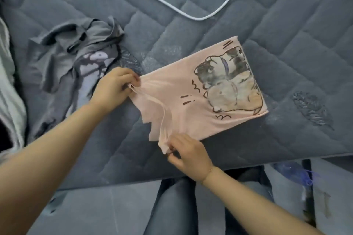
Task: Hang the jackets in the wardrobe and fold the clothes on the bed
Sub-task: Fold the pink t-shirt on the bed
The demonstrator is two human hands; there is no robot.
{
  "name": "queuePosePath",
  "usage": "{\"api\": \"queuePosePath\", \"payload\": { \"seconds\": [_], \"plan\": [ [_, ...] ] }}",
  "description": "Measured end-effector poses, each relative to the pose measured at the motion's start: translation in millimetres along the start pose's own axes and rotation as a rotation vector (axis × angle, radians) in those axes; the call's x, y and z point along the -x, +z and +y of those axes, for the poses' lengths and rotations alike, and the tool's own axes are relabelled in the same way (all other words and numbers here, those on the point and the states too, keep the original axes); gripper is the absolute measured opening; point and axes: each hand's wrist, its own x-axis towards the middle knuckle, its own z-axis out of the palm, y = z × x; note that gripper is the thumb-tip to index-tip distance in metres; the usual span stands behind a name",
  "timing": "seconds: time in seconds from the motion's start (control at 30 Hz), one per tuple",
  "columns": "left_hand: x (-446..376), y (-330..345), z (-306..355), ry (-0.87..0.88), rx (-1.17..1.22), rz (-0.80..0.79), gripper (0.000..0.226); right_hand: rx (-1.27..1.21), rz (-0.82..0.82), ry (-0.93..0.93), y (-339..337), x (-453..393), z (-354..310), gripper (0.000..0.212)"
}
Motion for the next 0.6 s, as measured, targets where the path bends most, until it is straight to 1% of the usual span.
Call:
{"api": "queuePosePath", "payload": {
  "seconds": [0.07,0.17,0.27,0.33,0.37,0.43,0.5,0.6],
  "plan": [
    [16.5,14.2,-20.7,-0.046,-0.016,0.026,0.029,0.024,-0.087,-0.023,21.3,-6.8,-4.2,0.016],
    [29.4,26.0,-39.3,-0.095,-0.036,0.089,0.03,0.055,-0.187,-0.049,39.2,-13.1,-7.8,0.017],
    [36.5,31.2,-46.6,-0.143,-0.042,0.104,0.033,0.112,-0.316,-0.018,47.6,-20.2,-4.1,0.007],
    [41.9,33.8,-43.3,-0.181,-0.022,0.09,0.038,0.154,-0.432,-0.004,45.9,-23.4,0.9,0.023],
    [46.3,34.7,-38.9,-0.214,-0.005,0.087,0.043,0.138,-0.489,-0.004,41.7,-24.0,1.2,0.031],
    [60.0,35.8,-23.8,-0.352,0.049,0.107,0.049,0.062,-0.543,0.003,27.3,-23.4,-2.0,0.036],
    [78.8,39.3,-0.3,-0.549,0.171,0.186,0.048,0.008,-0.543,0.031,5.2,-23.3,-2.1,0.032],
    [108.0,52.5,52.8,-0.894,0.497,0.415,0.028,0.051,-0.499,0.066,-36.6,-38.0,6.7,0.025]
  ]
}}
